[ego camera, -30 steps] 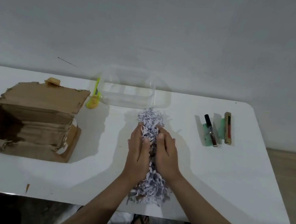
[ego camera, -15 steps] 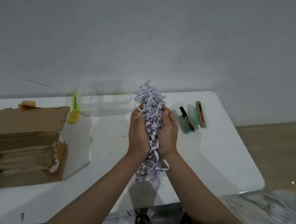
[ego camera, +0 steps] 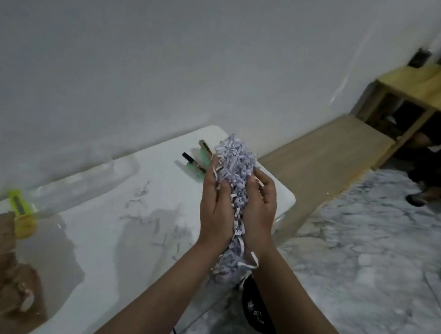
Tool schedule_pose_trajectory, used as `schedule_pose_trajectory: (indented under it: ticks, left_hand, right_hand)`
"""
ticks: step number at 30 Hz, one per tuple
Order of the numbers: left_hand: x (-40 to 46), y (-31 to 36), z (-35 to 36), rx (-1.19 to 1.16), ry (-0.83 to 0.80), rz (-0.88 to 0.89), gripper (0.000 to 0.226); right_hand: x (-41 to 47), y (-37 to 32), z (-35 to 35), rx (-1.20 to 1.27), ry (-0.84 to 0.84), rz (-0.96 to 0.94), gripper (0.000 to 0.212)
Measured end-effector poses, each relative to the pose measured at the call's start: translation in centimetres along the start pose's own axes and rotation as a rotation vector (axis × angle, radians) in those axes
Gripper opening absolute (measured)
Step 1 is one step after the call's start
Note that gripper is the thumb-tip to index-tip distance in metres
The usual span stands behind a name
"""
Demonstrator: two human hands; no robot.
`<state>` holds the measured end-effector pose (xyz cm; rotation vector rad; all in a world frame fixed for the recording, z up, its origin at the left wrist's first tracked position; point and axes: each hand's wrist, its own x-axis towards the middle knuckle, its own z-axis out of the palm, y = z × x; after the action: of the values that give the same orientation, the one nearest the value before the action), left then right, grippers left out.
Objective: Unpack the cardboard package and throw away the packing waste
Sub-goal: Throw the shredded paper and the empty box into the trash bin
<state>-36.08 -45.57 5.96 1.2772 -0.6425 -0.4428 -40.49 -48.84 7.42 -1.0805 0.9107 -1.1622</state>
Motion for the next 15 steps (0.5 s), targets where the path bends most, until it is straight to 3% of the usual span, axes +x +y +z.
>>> schedule_pose_trajectory:
  ticks: [7, 15]
  left_hand:
    - [-5.0, -3.1, 8.8, -0.022, -0.248, -0.028, 0.044]
    - [-9.3, -10.7, 16.8, 0.096, -0.374, -0.210, 0.042]
  right_hand:
    - [1.3, -0.1, -10.8, -0.008, 0.241, -0.041, 0.028]
    - [4.5, 4.8, -21.3, -0.024, 0.433, 0.146, 0.023]
